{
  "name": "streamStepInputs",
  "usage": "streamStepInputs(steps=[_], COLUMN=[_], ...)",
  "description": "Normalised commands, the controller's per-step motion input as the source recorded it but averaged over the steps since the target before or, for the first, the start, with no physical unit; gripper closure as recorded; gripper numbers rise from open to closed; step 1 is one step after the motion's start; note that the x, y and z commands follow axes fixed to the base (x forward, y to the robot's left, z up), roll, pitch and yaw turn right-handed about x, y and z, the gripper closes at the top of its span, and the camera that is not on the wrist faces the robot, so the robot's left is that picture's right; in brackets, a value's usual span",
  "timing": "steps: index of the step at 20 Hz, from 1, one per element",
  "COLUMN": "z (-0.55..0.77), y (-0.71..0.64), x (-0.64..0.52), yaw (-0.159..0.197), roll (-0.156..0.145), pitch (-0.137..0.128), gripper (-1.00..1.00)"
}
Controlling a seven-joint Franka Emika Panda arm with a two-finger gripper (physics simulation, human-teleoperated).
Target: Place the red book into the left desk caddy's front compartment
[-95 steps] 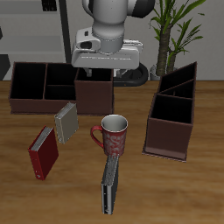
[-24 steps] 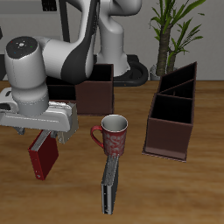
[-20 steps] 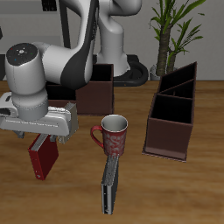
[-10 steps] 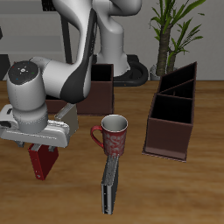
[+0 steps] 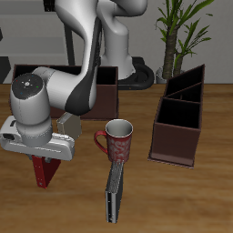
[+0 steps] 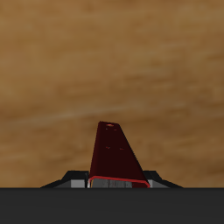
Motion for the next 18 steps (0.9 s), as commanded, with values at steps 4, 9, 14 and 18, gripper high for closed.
streamStepInputs(steps=[4,9,14,18], z=[0.38,0.66,0.63,0.76], y=[0.06,0.27,0.22,0.32], x=[-0.09,-0.22,-0.24,-0.38], yaw=[-0.063,-0.039,-0.024,0.026], roll=[-0.054,-0.046,-0.058,-0.029], pitch=[-0.04,-0.062,-0.002,-0.07], gripper=[1.0,1.0,1.0,1.0])
